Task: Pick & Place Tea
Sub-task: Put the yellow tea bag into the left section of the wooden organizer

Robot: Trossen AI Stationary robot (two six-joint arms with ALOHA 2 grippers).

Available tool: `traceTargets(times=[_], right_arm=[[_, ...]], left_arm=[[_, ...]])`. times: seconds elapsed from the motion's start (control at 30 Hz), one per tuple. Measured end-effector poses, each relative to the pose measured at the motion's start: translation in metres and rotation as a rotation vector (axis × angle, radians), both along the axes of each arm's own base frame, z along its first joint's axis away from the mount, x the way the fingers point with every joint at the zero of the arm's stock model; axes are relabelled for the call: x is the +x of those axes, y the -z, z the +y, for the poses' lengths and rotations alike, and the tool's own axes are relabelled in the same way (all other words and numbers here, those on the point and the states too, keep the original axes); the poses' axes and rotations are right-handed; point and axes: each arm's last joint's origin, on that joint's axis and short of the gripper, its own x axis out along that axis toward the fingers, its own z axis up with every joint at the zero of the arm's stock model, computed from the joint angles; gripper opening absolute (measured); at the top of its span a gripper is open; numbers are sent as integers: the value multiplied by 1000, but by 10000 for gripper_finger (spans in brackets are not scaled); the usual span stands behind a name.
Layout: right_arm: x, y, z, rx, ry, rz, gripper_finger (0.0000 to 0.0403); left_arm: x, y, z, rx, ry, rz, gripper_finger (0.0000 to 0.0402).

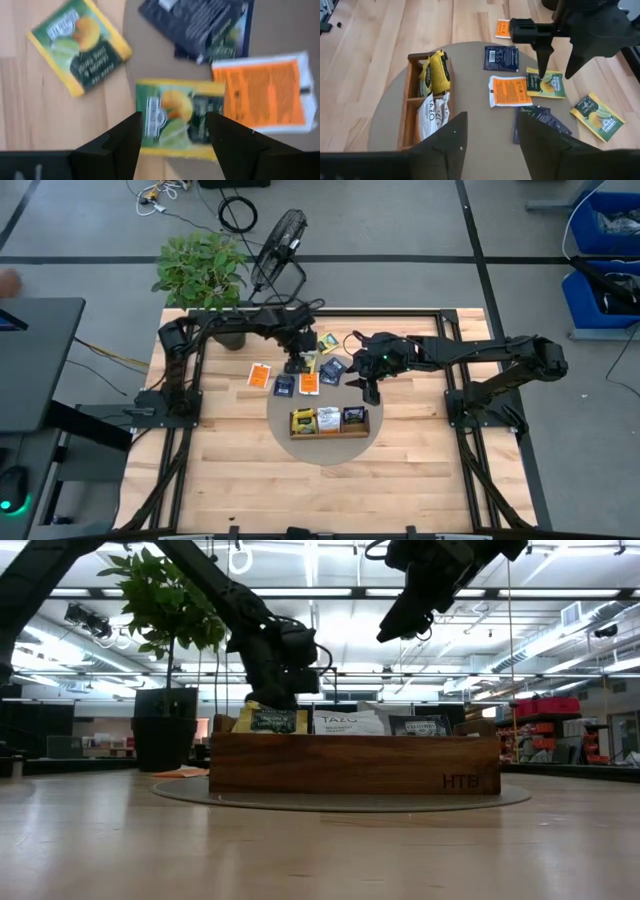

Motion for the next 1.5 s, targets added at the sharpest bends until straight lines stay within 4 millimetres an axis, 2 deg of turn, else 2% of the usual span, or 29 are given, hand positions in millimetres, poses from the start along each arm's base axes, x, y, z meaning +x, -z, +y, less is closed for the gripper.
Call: traceTargets(times=[0.27, 0.37, 0.6, 0.83, 1.03, 1.4, 1.5], right_arm=[[0, 0, 2, 0, -6, 1, 178], [0, 2, 2, 0, -7, -2, 178], [-3, 19, 2, 5, -5, 25, 178], [-2, 19, 2, 7, -2, 14, 178], [-1, 18, 2, 0, -6, -3, 178], [-1, 18, 2, -1, -7, -8, 178], [-1, 17, 2, -1, -7, -8, 178]], left_arm=[[-10, 2, 10, 17, 31, 49, 227], [-10, 6, 13, 12, 33, 51, 227], [-7, 27, 13, -16, 37, 92, 227], [-6, 27, 14, -15, 31, 81, 218], [-5, 27, 13, -21, 18, 80, 166], [-5, 27, 13, -26, 8, 80, 13], [-6, 27, 14, -8, 0, 90, 6]])
